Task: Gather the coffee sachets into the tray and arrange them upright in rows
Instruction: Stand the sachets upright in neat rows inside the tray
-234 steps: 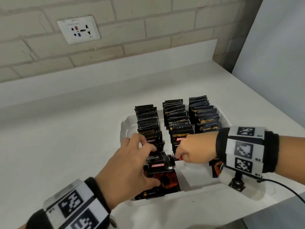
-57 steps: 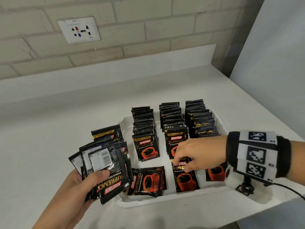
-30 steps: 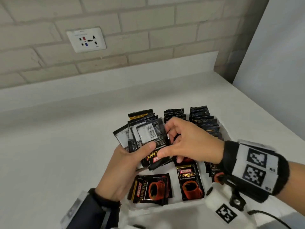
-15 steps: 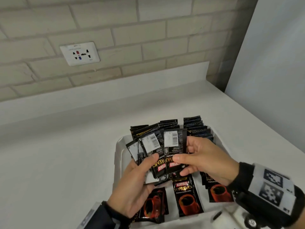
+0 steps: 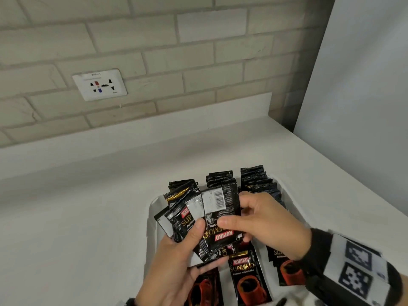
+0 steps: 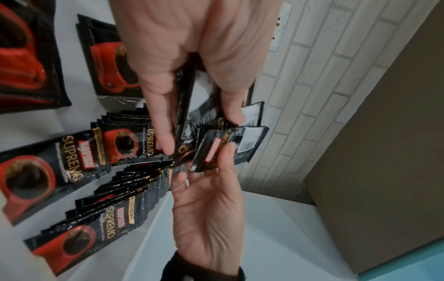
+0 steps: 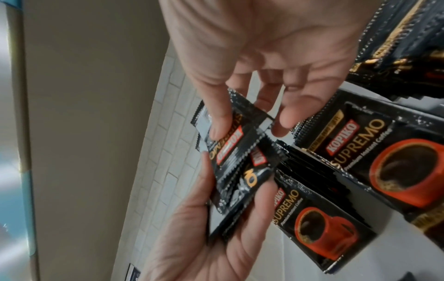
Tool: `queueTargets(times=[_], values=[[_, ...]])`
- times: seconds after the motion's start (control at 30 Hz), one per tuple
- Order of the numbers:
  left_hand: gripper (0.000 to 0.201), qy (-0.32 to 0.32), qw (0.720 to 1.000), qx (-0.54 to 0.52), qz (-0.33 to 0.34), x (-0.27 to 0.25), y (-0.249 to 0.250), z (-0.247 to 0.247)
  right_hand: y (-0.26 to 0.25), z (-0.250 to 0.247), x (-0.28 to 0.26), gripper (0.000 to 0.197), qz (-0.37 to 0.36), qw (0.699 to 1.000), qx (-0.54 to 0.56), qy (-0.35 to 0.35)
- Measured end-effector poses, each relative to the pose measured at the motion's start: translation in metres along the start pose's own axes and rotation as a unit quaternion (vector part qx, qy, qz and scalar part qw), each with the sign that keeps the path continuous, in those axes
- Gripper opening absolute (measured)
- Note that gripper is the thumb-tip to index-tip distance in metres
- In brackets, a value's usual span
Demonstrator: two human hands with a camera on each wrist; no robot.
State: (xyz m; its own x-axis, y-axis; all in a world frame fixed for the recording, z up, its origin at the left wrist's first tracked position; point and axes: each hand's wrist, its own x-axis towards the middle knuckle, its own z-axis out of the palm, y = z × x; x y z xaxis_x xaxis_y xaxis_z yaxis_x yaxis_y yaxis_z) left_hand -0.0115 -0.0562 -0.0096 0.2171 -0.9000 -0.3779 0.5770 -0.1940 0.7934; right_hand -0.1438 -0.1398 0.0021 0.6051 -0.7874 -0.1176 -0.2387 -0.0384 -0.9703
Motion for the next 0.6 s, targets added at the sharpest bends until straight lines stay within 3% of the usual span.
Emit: queueTargets(times=[0.2, 0.27, 0.33, 0.4, 0.47, 0.53, 0.6], values=[[0.037, 0.025, 0.999, -0.02, -0.007, -0.001, 0.006, -0.005, 0.001, -0.016, -0.002, 0.019, -0.016, 0.998, 0.045, 0.027], [0.045, 0.021, 1.0, -0.016, -0.017, -0.001, 0.007, -0.011, -0.005, -0.026, -0.005, 0.018, -0.065, 0.996, 0.036, 0.048], [0.047, 0.004, 0.999, 0.005, -0.034, -0.001, 0.008, -0.014, -0.017, -0.036, -0.008, 0.013, -0.162, 0.985, -0.011, 0.062], [0.037, -0.022, 0.998, 0.036, -0.051, -0.002, 0.01, -0.014, -0.026, -0.043, -0.009, 0.017, -0.302, 0.944, -0.13, 0.042], [0.019, -0.057, 0.995, 0.056, -0.059, -0.004, 0.012, -0.01, -0.024, -0.05, -0.006, 0.019, -0.405, 0.871, -0.28, 0.007], [0.015, -0.079, 0.993, 0.068, -0.048, -0.006, 0.013, -0.005, -0.018, -0.055, -0.001, 0.021, -0.451, 0.81, -0.374, -0.01], [0.018, -0.087, 0.993, 0.074, -0.042, -0.007, 0.013, -0.003, -0.014, -0.056, 0.001, 0.021, -0.467, 0.783, -0.41, -0.013]])
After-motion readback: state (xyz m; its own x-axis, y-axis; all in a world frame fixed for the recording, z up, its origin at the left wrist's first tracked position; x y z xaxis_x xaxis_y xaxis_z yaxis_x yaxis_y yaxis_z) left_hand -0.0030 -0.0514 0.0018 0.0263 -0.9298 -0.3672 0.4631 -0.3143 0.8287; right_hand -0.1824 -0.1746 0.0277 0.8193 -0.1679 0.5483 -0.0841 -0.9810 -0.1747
